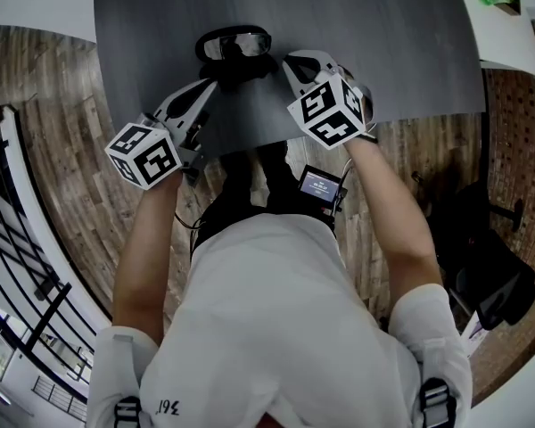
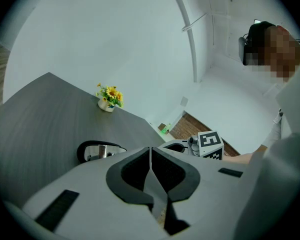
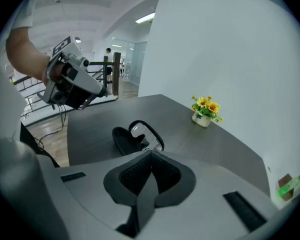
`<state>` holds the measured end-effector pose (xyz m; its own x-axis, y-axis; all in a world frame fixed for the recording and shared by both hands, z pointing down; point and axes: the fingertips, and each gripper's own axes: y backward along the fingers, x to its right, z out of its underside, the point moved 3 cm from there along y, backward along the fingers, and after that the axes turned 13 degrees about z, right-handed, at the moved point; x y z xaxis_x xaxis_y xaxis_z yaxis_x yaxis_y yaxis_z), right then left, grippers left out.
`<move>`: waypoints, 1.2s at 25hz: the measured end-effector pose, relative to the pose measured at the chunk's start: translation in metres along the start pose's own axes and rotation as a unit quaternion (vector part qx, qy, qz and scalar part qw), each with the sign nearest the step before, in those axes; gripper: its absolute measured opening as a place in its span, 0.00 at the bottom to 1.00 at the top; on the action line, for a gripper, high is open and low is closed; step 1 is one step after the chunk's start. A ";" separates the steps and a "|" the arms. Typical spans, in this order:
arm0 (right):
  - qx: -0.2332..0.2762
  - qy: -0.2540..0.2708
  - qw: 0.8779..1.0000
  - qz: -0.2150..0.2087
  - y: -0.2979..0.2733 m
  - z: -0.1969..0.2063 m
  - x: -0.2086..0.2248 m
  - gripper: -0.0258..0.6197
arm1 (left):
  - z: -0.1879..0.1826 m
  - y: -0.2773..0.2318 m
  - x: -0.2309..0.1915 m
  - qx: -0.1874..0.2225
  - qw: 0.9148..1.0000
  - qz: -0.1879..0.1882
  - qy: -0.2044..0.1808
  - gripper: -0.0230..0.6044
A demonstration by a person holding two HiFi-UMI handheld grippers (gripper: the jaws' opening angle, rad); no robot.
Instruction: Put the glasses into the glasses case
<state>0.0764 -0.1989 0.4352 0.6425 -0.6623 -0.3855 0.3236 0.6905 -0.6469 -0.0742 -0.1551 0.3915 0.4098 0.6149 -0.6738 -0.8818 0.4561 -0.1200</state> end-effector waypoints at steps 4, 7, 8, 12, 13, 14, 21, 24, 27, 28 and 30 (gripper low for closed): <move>0.001 -0.061 0.998 -0.011 0.007 0.001 0.001 0.06 | 0.001 0.002 0.010 0.009 1.000 0.012 0.010 0.07; 0.001 -0.065 0.998 -0.005 0.011 0.001 0.001 0.06 | 0.003 0.005 0.014 0.010 1.000 0.013 0.012 0.07; 0.002 -0.068 0.998 -0.002 0.012 0.000 0.002 0.06 | 0.003 0.007 0.015 0.009 1.000 0.014 0.010 0.08; 0.010 -0.085 0.996 0.012 0.022 -0.005 0.005 0.06 | 0.001 0.011 0.025 0.005 1.000 0.011 0.001 0.08; 0.013 -0.091 0.996 0.016 0.025 -0.007 0.006 0.06 | -0.001 0.012 0.028 0.005 1.000 0.009 -0.001 0.08; 0.017 -0.099 0.995 0.019 0.029 -0.009 0.007 0.06 | -0.003 0.013 0.031 0.005 1.000 0.009 -0.003 0.08; 0.045 -0.148 0.987 0.031 0.055 -0.027 0.007 0.06 | -0.019 0.022 0.050 0.016 0.999 0.014 -0.025 0.08; 0.053 -0.149 0.987 0.031 0.065 -0.031 0.005 0.06 | -0.021 0.025 0.056 0.019 0.999 0.016 -0.031 0.08; 0.060 -0.147 0.987 0.035 0.074 -0.034 0.006 0.06 | -0.020 0.026 0.059 0.019 0.999 0.018 -0.034 0.08; 0.061 -0.147 0.987 0.035 0.076 -0.035 0.006 0.06 | -0.020 0.027 0.060 0.018 0.999 0.017 -0.034 0.08; 0.062 -0.148 0.986 0.035 0.080 -0.035 0.006 0.06 | -0.018 0.029 0.061 0.016 0.999 0.014 -0.033 0.08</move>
<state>0.0818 -0.1574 0.3582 0.8349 -0.5102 -0.2063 0.3416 0.7744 -0.5326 -0.0792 -0.1159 0.3342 0.4005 0.6689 -0.6262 -0.8856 0.4579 -0.0772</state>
